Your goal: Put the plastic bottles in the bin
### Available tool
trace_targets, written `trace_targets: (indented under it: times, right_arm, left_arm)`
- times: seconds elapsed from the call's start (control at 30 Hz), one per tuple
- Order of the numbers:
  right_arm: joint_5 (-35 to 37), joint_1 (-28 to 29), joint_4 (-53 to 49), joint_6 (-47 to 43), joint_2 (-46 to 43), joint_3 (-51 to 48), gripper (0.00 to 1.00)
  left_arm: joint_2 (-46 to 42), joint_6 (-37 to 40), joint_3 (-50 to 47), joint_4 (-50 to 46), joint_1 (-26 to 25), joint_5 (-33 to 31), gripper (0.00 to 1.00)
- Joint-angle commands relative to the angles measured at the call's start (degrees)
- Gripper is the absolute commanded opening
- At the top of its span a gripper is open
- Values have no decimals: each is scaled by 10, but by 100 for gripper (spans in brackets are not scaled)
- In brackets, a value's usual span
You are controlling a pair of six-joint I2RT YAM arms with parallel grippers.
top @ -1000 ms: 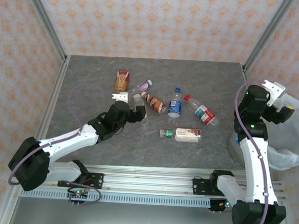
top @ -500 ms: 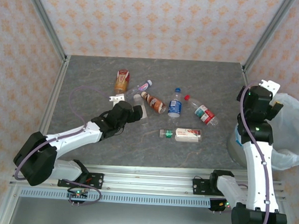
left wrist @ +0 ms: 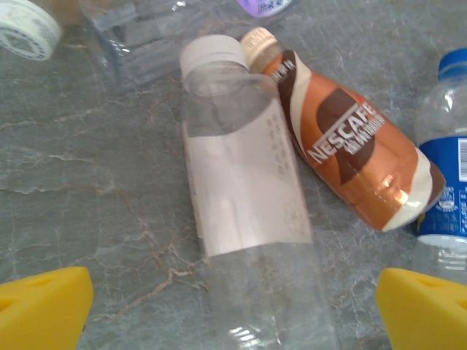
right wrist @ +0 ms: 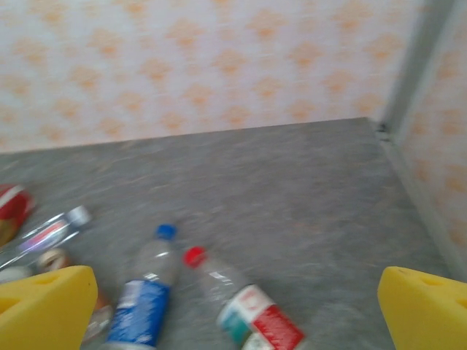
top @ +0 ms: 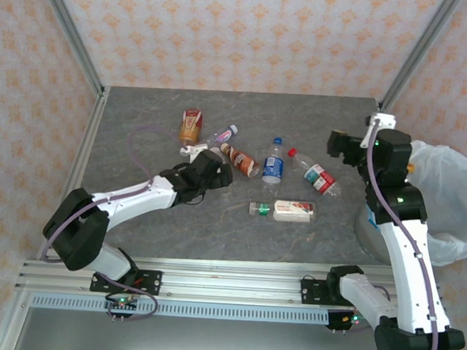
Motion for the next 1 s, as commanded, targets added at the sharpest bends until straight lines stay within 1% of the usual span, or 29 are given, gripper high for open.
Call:
trace_targets:
  times: [0.0,0.1,0.2,0.23,0.3,0.33,0.43,0.57,0.67,0.7,0.87,0.97]
  right_arm:
    - [-33,55,44,-5,8,-27,99]
    - [-6,97,56,-7,37,-28,99]
    - [18,125,72,7,65,-32,99]
    - [19,130,86,35,75,-32,99]
    - [9,130,129,108,83,-41,99]
    - [-7,130,154,136,86,-47,99]
    - [-44,130,206,173,89,-61,99]
    - [-39,130,210,185,98,-64,99]
    - [-78,130,215,185,101,-60,99]
    - [-81,130,216,186,102,-58,99]
    - [-58,130,214,189,110,-52,99]
    - [-51,130,225,197,117,-58,99]
  left_arm:
    - [20,-16,40,-89,-35,-71,100]
    - [40,-29,56,-110,-50,-88,100]
    - [56,-38,63,-106,-53,-72,100]
    - [62,-32,66,-99,-53,-58,100]
    - [79,-22,75,-91,-54,-35,100]
    - [87,-28,83,-101,-57,-40,100]
    - [105,-47,93,-119,-59,-54,100]
    - [117,-41,91,-98,-59,-40,100]
    - [137,-39,106,-110,-59,-47,99]
    - [141,-42,107,-108,-59,-49,98]
    - [159,-44,100,-80,-63,-35,94]
    - [170,-44,95,-70,-65,-33,89]
